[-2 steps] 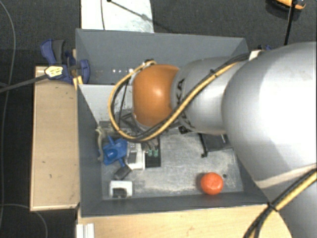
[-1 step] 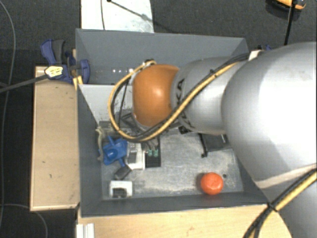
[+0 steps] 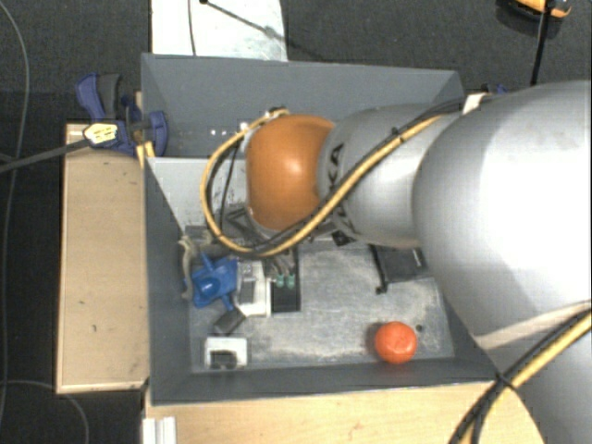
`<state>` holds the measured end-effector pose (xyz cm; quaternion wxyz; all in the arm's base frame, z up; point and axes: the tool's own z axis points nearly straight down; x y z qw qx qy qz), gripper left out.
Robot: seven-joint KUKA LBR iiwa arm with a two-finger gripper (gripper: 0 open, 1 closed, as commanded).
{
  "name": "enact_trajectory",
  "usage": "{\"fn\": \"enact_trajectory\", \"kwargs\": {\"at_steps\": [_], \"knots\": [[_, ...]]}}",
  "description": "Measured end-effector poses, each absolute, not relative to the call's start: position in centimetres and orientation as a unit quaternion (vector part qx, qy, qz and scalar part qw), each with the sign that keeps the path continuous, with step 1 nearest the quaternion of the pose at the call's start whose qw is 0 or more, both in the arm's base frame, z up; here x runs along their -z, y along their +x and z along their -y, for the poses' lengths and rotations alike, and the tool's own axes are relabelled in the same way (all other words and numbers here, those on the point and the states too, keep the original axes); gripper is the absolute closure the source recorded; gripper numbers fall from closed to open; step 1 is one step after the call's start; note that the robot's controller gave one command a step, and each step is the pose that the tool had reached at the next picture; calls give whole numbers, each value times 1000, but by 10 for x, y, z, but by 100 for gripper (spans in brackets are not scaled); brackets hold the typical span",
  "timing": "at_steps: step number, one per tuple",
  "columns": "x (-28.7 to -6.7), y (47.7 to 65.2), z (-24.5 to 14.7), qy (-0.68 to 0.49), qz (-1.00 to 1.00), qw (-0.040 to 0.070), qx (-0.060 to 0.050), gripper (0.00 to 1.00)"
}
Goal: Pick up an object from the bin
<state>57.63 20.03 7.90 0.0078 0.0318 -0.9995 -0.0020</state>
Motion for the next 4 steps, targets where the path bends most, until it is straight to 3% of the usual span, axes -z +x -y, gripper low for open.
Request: {"fn": "enact_trajectory", "kwargs": {"at_steps": [2,3,4], "knots": [[-161,580,-196,13,1000,-2,3,100],[-108,588,-202,-9,1000,0,0,100],[-93,583,-208,41,999,-2,-11,100]]}}
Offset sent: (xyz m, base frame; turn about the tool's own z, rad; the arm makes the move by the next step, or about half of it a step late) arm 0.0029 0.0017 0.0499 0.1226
